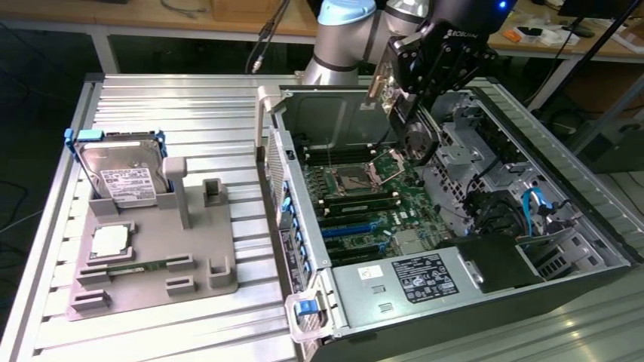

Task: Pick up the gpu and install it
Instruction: 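Insert the gpu into the slot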

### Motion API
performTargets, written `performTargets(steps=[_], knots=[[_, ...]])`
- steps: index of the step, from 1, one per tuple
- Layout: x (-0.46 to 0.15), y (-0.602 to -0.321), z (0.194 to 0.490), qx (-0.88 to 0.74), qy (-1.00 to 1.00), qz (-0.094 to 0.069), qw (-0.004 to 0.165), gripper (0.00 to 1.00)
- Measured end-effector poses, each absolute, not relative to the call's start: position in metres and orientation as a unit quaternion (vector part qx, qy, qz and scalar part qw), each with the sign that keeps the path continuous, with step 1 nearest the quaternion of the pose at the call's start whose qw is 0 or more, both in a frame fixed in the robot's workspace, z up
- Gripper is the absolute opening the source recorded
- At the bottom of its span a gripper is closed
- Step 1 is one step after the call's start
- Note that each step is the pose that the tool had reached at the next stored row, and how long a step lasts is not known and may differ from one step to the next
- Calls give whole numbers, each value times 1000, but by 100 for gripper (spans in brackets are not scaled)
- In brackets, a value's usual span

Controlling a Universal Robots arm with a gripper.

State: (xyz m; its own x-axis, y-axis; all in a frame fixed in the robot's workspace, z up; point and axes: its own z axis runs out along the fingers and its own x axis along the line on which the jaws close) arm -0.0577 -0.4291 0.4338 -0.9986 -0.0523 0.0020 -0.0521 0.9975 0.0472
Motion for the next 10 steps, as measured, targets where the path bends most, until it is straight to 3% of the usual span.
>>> performTargets(steps=[10], knots=[[-57, -429, 433, 143, -989, -23, 4, 27]])
